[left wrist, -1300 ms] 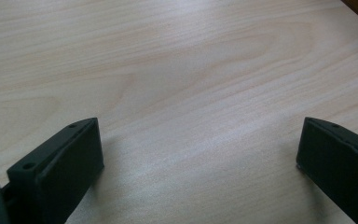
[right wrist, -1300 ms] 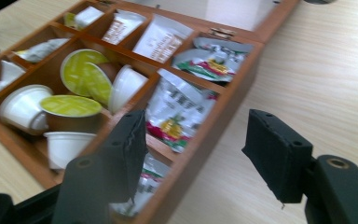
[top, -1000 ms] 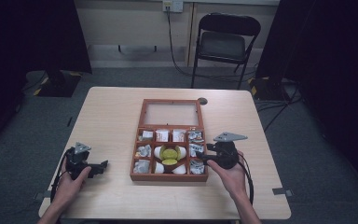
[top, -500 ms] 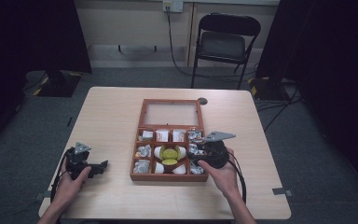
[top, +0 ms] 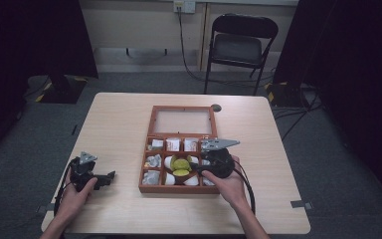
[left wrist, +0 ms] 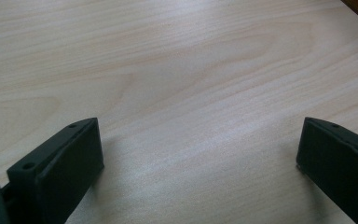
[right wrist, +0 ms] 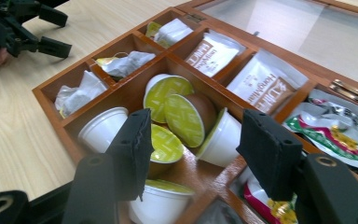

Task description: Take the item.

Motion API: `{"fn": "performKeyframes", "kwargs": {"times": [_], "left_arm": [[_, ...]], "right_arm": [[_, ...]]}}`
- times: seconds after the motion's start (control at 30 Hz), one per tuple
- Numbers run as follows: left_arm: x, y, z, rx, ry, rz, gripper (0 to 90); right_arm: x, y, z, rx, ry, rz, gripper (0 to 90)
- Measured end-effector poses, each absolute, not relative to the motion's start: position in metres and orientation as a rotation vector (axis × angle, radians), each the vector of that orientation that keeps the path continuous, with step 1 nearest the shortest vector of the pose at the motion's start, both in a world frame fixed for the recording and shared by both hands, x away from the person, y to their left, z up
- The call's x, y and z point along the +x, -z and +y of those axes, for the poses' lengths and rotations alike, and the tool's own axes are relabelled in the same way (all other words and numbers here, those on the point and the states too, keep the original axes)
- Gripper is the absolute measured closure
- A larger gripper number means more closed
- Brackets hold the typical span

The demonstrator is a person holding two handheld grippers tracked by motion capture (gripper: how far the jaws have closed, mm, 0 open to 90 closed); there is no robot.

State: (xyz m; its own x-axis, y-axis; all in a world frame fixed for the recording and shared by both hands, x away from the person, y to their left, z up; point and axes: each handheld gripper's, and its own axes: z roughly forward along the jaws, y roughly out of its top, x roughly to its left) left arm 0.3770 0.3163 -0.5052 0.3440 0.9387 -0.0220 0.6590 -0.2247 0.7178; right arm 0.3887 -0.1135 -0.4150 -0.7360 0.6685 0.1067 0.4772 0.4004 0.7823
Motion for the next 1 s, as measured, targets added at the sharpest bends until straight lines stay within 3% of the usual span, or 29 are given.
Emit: {"fn": "performKeyframes", "kwargs": {"times": [0.43, 0.47, 1.0], "left_arm": [[0.377, 0.505, 0.316, 1.973, -0.563, 1.391, 0.0], [0.377, 0.505, 0.316, 1.974, -0.563, 1.391, 0.0], [0.376, 0.505, 0.317, 1.982, -0.561, 1.386, 0.0]], "right_arm": [[0.387, 0.422, -0.091, 0.967, -1.243, 2.498, 46.0], [0.387, 0.425, -0.089, 0.961, -1.242, 2.514, 50.5], [0.39, 0.444, -0.079, 0.948, -1.185, 2.6, 48.8]]}}
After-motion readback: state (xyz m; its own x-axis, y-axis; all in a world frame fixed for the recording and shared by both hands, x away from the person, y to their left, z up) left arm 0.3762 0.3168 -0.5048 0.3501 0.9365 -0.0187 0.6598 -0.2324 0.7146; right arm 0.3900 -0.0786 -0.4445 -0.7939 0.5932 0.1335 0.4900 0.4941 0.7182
